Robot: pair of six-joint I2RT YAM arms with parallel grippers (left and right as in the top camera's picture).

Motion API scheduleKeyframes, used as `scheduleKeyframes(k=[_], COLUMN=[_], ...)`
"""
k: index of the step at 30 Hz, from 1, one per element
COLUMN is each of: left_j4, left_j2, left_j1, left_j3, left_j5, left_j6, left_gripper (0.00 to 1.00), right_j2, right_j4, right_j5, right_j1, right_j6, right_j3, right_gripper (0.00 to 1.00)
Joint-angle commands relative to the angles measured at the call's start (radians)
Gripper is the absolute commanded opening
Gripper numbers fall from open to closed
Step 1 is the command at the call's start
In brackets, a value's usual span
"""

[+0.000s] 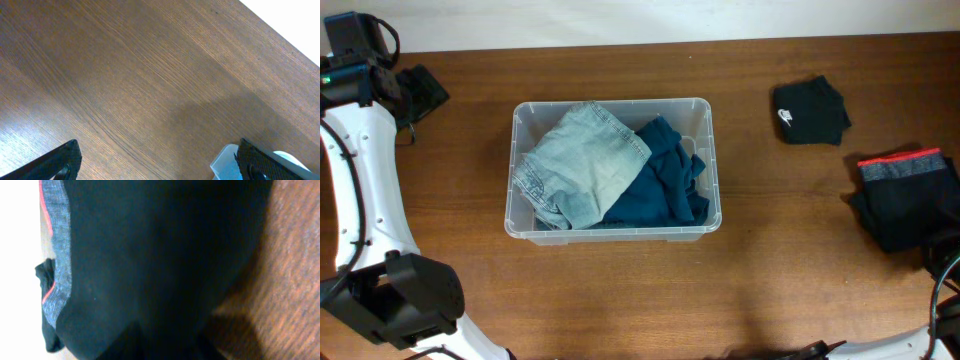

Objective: Pack container
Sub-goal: 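Lower the right gripper onto the black shorts and grasp them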

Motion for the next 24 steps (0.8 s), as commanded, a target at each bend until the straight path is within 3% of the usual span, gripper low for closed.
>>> scheduleKeyframes(k=[1, 9, 18, 24], left_j4=[-0.001, -0.001, -0.001, -0.001], left_j2=[0.004, 0.004, 0.004, 0.004], left_j1=[0.0, 0.0, 0.0, 0.0], left_j3=[0.006, 0.006, 0.006, 0.006], left_j5=[-0.005, -0.005, -0.005, -0.005], left_j6=[-0.013, -0.013, -0.013, -0.013], left_gripper=[0.99, 0.99, 0.99, 0.99], right_j2=[0.151, 0.149, 0.101, -0.029], right_j4=[-0.085, -0.103, -0.115, -0.194], right_j5=[0.235, 0.146, -0.238, -0.338], right_j1=[0.027, 0.027, 0.026, 0.025], right_j6=[0.007, 0.023, 0.073, 0.091], right_j3=[-0.101, -0.096, -0.025, 0.041], right_gripper=[0.2, 0.04, 0.04, 0.04])
